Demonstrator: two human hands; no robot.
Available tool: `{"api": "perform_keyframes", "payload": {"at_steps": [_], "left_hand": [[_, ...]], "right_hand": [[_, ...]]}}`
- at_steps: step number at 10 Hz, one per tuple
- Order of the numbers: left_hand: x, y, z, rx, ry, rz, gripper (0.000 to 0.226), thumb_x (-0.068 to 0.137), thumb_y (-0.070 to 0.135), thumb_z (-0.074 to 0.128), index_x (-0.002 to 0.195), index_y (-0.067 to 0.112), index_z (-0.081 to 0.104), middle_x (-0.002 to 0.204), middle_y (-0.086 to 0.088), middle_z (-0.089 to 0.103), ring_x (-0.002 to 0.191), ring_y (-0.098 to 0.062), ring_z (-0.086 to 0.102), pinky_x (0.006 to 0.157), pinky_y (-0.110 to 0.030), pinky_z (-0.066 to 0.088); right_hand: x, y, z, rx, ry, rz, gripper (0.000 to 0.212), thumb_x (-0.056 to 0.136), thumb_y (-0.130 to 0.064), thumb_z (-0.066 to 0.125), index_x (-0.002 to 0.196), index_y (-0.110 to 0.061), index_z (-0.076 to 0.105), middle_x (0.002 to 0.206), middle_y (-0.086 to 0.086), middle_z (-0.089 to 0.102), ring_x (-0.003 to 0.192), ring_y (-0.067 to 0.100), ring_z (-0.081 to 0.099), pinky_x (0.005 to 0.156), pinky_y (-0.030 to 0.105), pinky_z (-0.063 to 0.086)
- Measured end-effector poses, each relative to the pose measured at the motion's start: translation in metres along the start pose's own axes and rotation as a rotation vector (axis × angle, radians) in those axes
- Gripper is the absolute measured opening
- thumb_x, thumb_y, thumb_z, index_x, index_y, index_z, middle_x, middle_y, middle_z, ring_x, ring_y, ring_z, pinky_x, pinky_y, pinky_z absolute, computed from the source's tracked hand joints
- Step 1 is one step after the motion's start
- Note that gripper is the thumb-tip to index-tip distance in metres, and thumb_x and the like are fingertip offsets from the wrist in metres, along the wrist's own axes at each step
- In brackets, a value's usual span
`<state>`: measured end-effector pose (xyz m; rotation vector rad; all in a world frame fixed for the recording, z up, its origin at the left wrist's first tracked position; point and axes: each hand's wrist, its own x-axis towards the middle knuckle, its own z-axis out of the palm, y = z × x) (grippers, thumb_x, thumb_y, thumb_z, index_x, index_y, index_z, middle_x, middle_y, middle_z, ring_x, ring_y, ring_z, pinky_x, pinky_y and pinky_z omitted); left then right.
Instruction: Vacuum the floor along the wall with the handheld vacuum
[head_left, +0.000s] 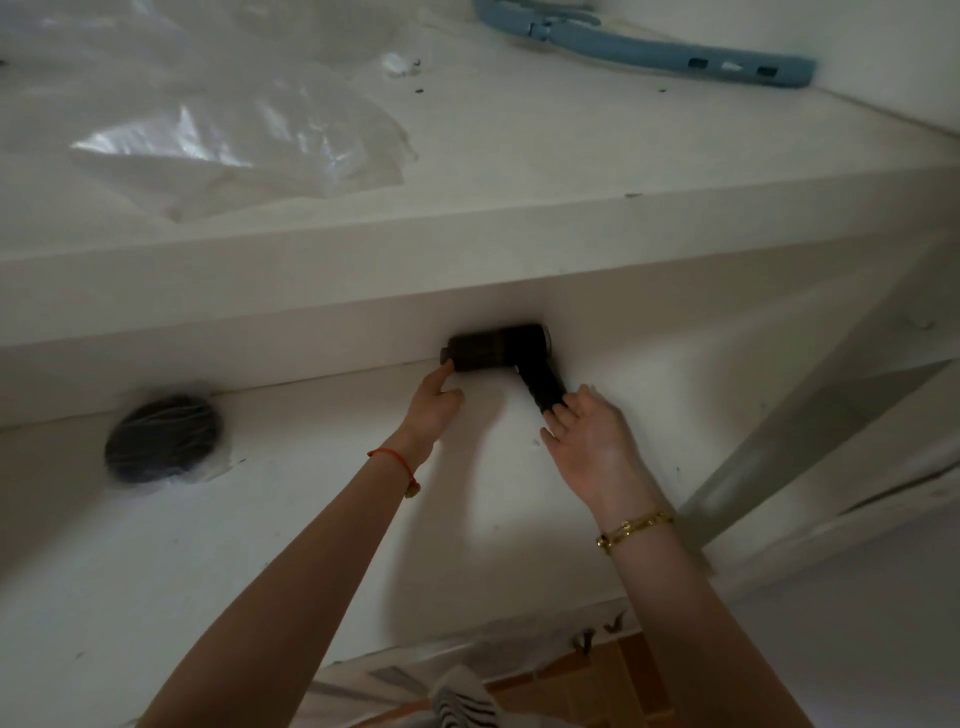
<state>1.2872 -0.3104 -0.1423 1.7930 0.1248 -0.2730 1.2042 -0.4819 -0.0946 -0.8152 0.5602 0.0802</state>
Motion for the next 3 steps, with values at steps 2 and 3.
{"api": "perform_keyframes", "payload": {"at_steps": [2, 3], "left_hand": [[-0.027, 0.004, -0.010, 0.139, 0.005, 0.087, 0.059, 0.094, 0.006, 0.054, 0.149, 0.016, 0.036, 0.150, -0.008, 0.043, 0.133, -0.024, 0.048, 0.090, -0.026, 0.044], [-0.048, -0.001, -0.021, 0.220, 0.049, 0.197, 0.060, 0.092, 0.007, 0.059, 0.147, 0.016, 0.039, 0.151, -0.006, 0.042, 0.136, -0.023, 0.044, 0.101, -0.027, 0.039]], "right_hand": [[-0.003, 0.003, -0.009, -0.170, 0.000, -0.051, 0.056, 0.103, -0.032, 0.037, 0.152, -0.009, 0.024, 0.156, 0.011, 0.032, 0.142, 0.023, 0.034, 0.117, 0.037, 0.024], [-0.009, 0.008, -0.011, -0.299, -0.018, -0.103, 0.055, 0.102, -0.035, 0.039, 0.151, -0.011, 0.029, 0.153, 0.008, 0.038, 0.137, 0.020, 0.039, 0.117, 0.037, 0.026]]}}
